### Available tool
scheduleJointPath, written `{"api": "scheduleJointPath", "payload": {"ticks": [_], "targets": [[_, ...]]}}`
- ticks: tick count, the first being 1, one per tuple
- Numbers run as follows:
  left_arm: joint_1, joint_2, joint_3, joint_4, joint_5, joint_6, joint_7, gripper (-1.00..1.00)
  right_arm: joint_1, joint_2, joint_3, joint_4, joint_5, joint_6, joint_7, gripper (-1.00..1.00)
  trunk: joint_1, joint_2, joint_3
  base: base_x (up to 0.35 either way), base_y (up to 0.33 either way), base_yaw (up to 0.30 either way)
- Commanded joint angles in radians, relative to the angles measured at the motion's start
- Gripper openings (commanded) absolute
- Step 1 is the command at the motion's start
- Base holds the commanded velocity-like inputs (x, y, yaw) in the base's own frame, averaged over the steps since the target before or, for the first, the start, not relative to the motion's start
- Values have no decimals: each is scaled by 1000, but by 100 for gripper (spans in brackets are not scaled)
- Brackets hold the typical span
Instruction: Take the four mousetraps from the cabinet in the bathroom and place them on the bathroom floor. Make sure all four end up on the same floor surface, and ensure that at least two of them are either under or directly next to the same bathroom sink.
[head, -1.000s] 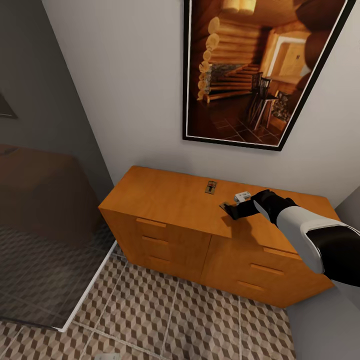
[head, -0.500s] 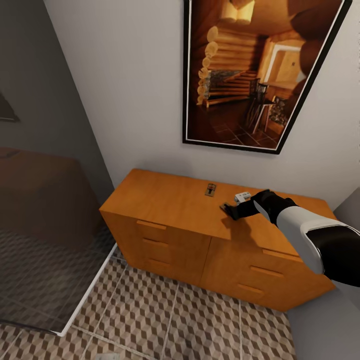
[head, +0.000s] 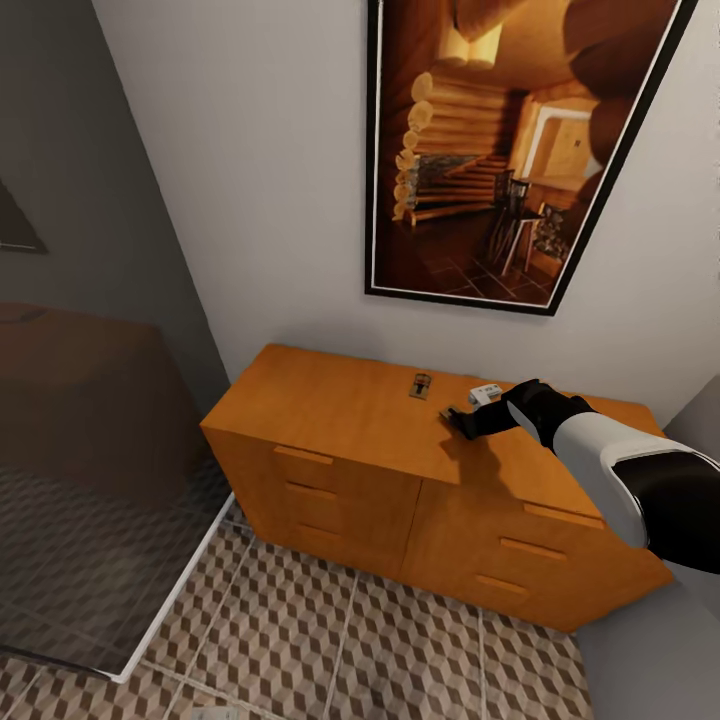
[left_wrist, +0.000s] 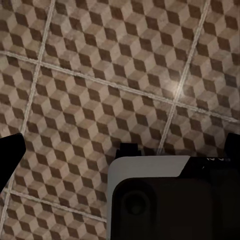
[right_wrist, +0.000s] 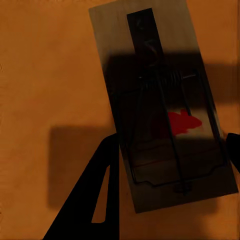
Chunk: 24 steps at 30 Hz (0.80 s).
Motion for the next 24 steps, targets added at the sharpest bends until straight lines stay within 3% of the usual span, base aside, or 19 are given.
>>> {"api": "scheduleJointPath", "payload": {"ticks": [1, 24], "targets": [[-2, -1, -8, 4, 5, -6, 1, 100, 0, -1, 0, -2, 9, 4, 8, -100, 1, -2, 0, 0, 0, 0], [-2, -1, -8, 4, 4, -6, 1, 100, 0, -1, 0, -2, 9, 3, 8, -100, 1, -2, 37, 0, 0, 0]]}}
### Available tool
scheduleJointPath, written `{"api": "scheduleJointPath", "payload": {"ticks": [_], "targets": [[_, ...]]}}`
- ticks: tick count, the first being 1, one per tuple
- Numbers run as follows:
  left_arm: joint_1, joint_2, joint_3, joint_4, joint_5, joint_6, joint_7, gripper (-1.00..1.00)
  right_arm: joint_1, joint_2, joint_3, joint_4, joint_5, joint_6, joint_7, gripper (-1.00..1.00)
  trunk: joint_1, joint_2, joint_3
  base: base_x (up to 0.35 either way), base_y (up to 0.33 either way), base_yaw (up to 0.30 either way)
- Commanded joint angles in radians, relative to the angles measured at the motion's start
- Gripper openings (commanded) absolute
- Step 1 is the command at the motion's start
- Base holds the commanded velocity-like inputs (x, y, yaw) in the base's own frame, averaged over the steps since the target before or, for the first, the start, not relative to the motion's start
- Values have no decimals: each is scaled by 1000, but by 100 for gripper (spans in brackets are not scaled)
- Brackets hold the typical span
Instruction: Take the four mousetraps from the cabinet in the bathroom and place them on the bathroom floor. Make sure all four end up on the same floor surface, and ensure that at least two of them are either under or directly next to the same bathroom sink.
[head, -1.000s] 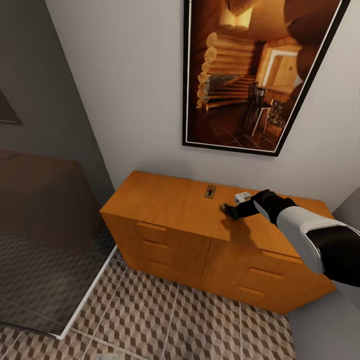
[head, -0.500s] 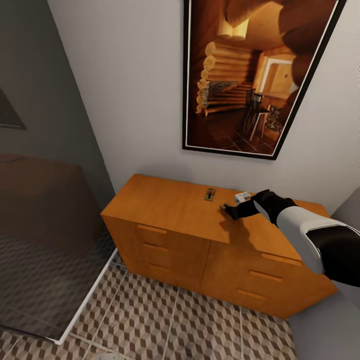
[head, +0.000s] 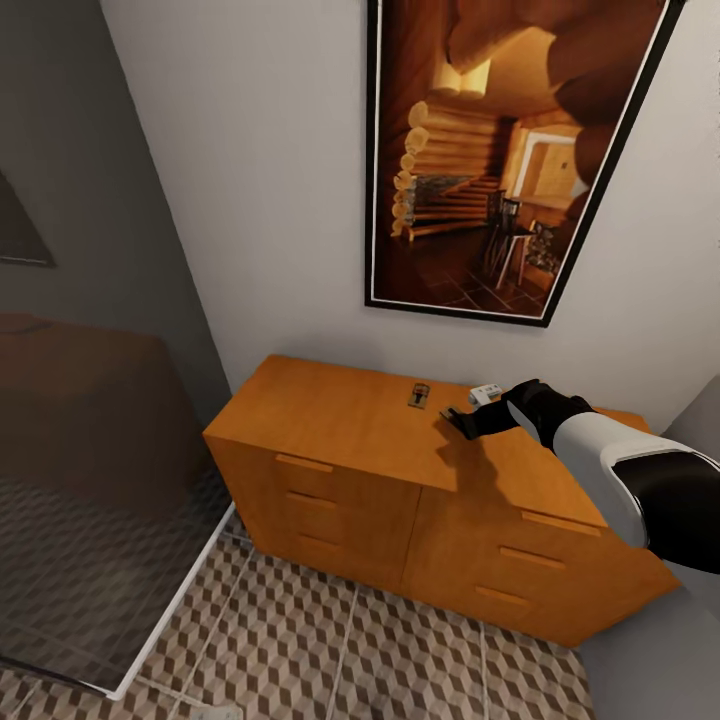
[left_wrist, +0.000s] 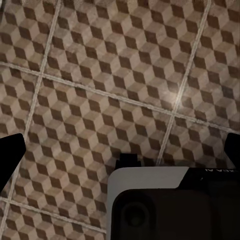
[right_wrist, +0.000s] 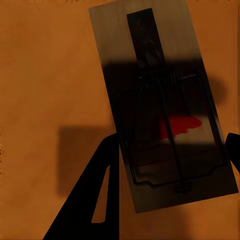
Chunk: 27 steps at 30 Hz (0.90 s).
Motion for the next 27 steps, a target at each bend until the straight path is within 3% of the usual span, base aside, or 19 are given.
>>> {"api": "scheduleJointPath", "payload": {"ticks": [1, 16, 27], "targets": [[-2, -1, -8, 4, 4, -6, 1, 100, 0, -1, 0, -2, 9, 4, 7, -100, 1, -2, 0, 0, 0, 0], [-2, -1, -8, 4, 4, -6, 1, 100, 0, -5, 0, 4, 9, 3, 6, -100, 1, -2, 23, 0, 0, 0], [-2, -1, -8, 4, 4, -6, 1, 100, 0, -8, -1, 12, 10, -49, 3, -100, 1, -2, 25, 0, 0, 0]]}}
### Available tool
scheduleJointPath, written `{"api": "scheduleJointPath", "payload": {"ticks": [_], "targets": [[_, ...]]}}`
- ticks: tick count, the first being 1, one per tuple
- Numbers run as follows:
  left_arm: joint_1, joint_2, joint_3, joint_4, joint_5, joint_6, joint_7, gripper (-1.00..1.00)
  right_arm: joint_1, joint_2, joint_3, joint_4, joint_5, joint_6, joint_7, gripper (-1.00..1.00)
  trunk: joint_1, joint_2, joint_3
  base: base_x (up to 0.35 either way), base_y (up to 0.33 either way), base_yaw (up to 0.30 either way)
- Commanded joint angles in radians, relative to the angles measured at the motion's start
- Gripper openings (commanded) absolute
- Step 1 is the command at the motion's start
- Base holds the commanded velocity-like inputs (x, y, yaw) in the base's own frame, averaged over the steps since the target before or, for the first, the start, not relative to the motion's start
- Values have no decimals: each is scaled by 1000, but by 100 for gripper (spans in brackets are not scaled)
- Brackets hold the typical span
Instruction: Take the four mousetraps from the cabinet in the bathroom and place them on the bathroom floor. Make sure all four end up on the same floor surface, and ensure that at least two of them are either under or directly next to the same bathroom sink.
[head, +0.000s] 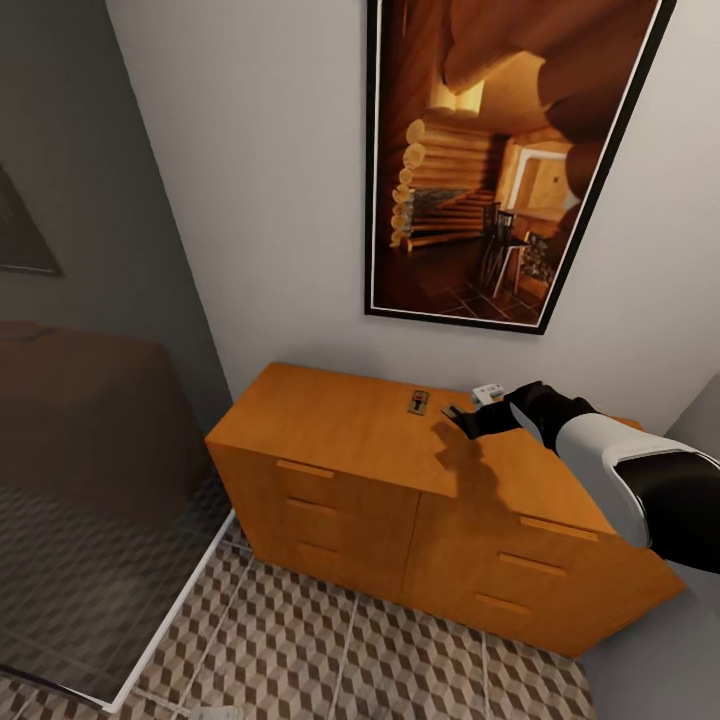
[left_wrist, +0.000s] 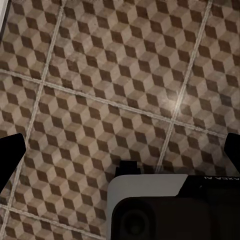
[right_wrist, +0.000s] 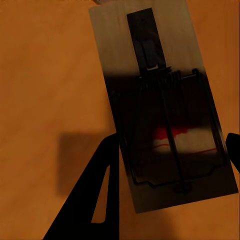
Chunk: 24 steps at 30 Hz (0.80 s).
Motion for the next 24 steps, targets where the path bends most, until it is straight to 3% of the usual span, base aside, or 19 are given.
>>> {"api": "scheduleJointPath", "payload": {"ticks": [1, 16, 24], "targets": [[-2, -1, -8, 4, 4, -6, 1, 100, 0, -1, -1, -2, 8, 4, 7, -100, 1, -2, -2, 0, 0, 0], [-2, -1, -8, 4, 5, -6, 1, 100, 11, -10, -1, -2, 8, -5, 5, -100, 1, -2, -2, -4, 0, 0], [-2, 1, -8, 4, 4, -6, 1, 100, 12, -15, -1, -2, 8, -28, -4, -100, 1, -2, -2, -122, 92, 0]]}}
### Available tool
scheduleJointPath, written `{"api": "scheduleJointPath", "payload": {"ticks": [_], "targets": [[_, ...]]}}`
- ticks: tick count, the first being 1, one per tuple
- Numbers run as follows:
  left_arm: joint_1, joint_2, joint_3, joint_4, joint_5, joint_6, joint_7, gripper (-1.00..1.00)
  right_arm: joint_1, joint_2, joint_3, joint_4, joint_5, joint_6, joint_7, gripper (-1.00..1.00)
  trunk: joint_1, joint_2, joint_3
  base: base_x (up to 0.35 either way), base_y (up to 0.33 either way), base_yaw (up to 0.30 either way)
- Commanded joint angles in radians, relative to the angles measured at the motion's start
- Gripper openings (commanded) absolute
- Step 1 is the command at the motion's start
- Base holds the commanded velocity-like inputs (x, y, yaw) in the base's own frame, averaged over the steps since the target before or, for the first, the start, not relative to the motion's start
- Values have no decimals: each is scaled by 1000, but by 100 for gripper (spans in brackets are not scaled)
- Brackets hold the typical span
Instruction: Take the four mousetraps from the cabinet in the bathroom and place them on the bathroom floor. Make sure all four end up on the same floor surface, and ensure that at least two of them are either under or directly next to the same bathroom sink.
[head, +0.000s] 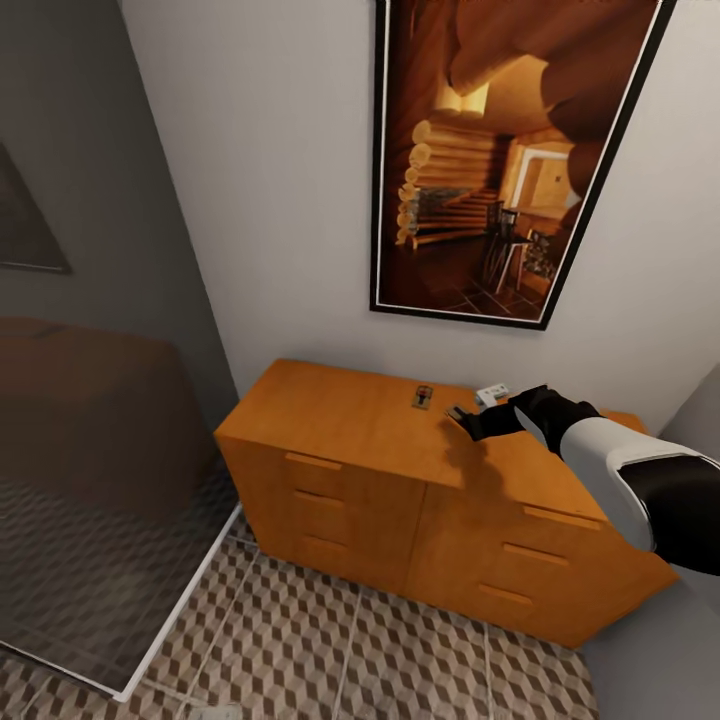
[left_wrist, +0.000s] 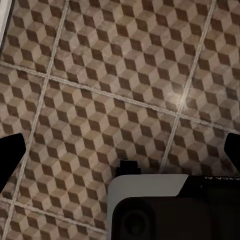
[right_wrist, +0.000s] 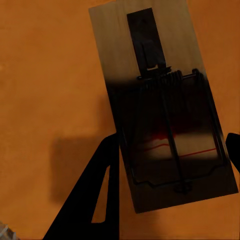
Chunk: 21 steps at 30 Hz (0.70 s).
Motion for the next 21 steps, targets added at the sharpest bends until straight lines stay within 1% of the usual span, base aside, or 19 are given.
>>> {"api": "scheduleJointPath", "payload": {"ticks": [1, 7, 21], "targets": [[-2, 0, -8, 4, 4, -6, 1, 100, -1, 0, -1, -2, 8, 4, 5, -100, 0, -2, -2, -173, 163, 0], [-2, 4, -8, 4, 4, -6, 1, 100, -1, -1, -1, -2, 8, 3, 4, -100, 0, -2, -2, -191, 194, 0], [-2, 4, -8, 4, 4, -6, 1, 100, -1, -1, -1, -2, 8, 3, 3, -100, 0, -2, -2, -204, 213, 0]]}}
